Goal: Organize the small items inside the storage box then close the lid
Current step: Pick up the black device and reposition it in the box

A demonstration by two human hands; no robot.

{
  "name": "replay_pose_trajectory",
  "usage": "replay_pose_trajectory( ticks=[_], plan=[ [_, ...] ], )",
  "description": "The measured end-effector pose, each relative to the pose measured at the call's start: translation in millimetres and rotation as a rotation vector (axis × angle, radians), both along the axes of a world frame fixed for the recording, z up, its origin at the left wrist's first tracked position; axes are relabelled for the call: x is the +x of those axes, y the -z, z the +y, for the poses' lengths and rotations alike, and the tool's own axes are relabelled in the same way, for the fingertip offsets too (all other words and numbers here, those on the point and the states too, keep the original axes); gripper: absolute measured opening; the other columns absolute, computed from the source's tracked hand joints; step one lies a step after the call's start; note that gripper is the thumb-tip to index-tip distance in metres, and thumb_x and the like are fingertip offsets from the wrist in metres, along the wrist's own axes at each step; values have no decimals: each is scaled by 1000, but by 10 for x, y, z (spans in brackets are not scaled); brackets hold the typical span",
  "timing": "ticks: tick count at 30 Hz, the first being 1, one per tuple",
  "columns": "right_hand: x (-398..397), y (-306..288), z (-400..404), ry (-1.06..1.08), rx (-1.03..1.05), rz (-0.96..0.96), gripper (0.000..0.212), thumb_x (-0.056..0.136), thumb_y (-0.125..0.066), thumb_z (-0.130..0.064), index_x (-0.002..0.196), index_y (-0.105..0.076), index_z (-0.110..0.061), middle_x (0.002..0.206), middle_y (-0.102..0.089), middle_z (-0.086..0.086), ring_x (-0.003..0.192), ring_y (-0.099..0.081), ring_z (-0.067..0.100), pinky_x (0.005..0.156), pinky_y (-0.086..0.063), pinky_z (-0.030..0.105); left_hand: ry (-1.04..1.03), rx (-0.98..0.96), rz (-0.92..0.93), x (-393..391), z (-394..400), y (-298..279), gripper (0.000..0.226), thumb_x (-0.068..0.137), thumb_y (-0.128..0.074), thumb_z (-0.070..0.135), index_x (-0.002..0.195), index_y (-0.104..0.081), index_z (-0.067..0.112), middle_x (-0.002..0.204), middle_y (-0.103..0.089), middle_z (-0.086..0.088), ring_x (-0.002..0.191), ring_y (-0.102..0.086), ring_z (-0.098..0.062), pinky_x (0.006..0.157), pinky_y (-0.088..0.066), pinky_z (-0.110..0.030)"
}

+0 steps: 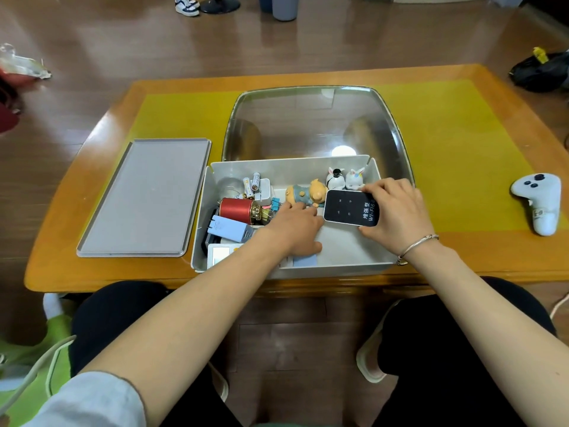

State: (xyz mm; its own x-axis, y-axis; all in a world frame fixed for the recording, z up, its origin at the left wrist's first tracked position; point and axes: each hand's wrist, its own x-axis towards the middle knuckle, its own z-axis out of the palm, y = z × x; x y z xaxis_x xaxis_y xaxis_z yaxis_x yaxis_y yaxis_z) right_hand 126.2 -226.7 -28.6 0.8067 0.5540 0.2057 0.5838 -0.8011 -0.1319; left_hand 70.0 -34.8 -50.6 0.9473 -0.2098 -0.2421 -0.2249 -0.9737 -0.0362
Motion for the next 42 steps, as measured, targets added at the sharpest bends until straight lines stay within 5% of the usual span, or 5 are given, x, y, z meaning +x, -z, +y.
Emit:
replay_pose_trajectory(
  ticks=[11, 18, 24, 32, 42],
  plan=[
    [-16, 24, -2, -18, -90, -59, 56, 64, -77, -32, 115, -59, -19, 112, -58, 1, 106, -45, 28, 85, -26, 36, -62, -44, 115, -8, 28, -10, 48, 87, -45, 46, 131, -45, 25, 126, -51, -12, 124, -33, -32, 101, -26, -46],
    [-17, 51, 0, -27, -128, -88, 55, 65, -76, -32, 116, -60, -18, 114, -59, 1, 108, -45, 28, 85, -25, 36, -1, -52, 85, -33, 58, -83, 31, 89, -45, 44, 107, -61, 24, 116, -46, -6, 117, -34, -27, 99, -28, -42],
    [-10, 27, 24, -75, -244, -135, 51, 68, -70, -44, 113, -60, -22, 113, -62, -3, 107, -46, 26, 85, -22, 37, 47, 6, 78, -63, 90, -171, 36, 95, -41, 40, 114, -60, 16, 122, -51, -4, 115, -41, -25, 93, -29, -39],
    [39, 66, 144, -124, -470, -22, 63, 69, -59, -69, 115, -56, -27, 113, -60, -8, 111, -43, 18, 81, -21, 39, 79, -58, 167, -132, 120, -179, 36, 100, -37, 45, 124, -60, 33, 123, -48, 0, 113, -37, -25, 94, -32, -39],
    [-144, 44, 244, -137, -517, -32, 38, 84, -59, -44, 119, -58, -30, 115, -62, -7, 114, -40, 24, 87, -26, 39, 84, -64, 57, -218, 86, -134, 38, 100, -36, 41, 124, -59, 22, 125, -51, -5, 116, -43, -25, 97, -33, -41]
  ],
)
